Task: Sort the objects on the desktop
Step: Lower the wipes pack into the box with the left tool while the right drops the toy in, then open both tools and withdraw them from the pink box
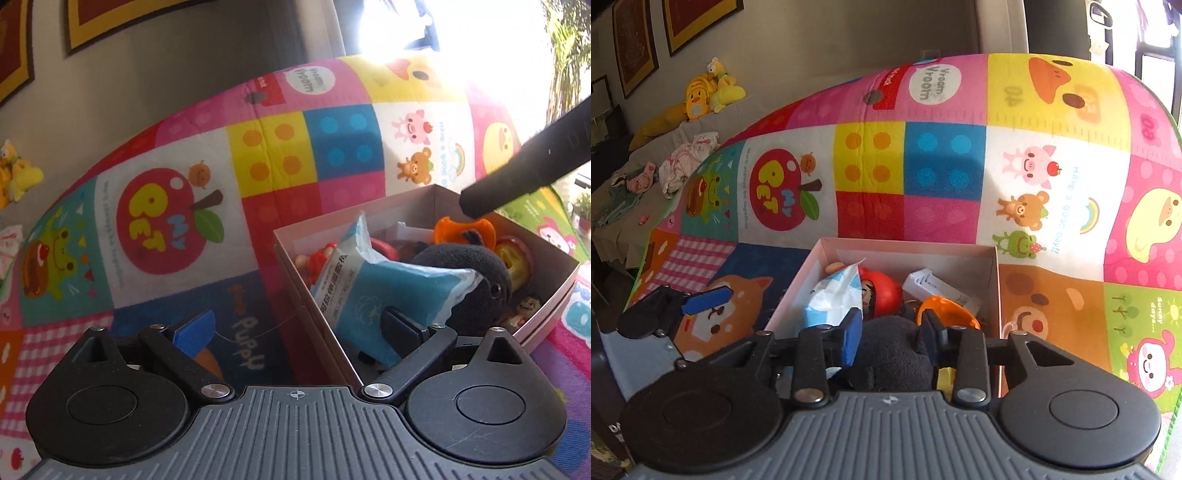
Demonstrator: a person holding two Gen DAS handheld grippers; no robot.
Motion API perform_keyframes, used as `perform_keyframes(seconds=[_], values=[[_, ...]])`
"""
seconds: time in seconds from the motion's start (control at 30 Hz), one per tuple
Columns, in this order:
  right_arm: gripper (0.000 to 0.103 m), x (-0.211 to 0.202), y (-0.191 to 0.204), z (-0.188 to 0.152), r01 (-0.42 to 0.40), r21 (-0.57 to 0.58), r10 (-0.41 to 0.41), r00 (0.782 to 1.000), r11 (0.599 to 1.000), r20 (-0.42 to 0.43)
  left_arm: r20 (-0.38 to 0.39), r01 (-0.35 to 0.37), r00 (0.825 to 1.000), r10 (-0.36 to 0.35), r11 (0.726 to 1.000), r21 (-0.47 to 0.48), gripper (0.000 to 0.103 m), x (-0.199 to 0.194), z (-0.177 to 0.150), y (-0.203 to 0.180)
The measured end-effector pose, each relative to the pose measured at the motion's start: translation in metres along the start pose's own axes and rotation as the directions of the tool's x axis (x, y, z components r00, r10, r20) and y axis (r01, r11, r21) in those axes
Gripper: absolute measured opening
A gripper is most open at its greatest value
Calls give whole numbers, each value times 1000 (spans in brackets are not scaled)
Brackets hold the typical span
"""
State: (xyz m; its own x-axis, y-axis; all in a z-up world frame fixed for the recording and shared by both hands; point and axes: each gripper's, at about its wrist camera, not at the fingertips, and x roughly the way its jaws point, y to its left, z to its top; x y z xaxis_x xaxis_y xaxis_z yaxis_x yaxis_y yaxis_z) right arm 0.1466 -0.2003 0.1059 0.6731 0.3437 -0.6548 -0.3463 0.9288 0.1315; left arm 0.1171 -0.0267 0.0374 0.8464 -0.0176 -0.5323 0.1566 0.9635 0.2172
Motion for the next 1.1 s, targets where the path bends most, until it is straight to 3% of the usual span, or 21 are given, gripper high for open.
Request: perform_keyframes(seconds=[0.1,0.27,0.4,0.47,0.57,0.6,0.63,0.73,0.87,0.97,1.07,1.1], values=[[24,15,18,7,-36,-9,36,999,999,-27,-9,12,1000,-12,1000,-11,99,-2,-4,4],[24,50,32,8,-127,94,138,982,987,-127,2,36,999,-36,999,-41,99,-13,-7,7],[24,71,30,5,-111,203,143,978,973,-152,16,55,998,-54,996,-64,99,-18,-5,9],[24,74,20,7,-137,311,195,967,941,-165,22,66,998,-65,994,-83,99,-20,-4,10],[24,75,7,3,-236,465,354,917,853,-185,39,84,996,-80,989,-118,100,-28,-4,12],[23,75,8,1,-238,472,362,912,849,-191,42,89,996,-84,988,-128,100,-31,-4,13],[18,73,12,0,-219,444,331,924,869,-193,45,94,995,-88,986,-138,100,-33,-5,14],[16,73,13,-2,-108,360,189,962,927,-196,40,107,994,-102,983,-150,100,-36,-7,12],[16,69,-6,-6,-153,399,244,951,904,-188,33,110,994,-107,981,-157,101,-38,-11,10],[20,44,-6,-12,-126,320,184,970,939,-157,35,107,994,-103,976,-190,101,-41,-15,15],[23,9,-7,-28,-47,199,64,995,979,-81,38,106,994,-100,969,-221,101,-48,-20,22],[36,-3,-6,-36,-10,154,18,999,988,-51,41,107,994,-100,967,-231,101,-51,-23,25]])
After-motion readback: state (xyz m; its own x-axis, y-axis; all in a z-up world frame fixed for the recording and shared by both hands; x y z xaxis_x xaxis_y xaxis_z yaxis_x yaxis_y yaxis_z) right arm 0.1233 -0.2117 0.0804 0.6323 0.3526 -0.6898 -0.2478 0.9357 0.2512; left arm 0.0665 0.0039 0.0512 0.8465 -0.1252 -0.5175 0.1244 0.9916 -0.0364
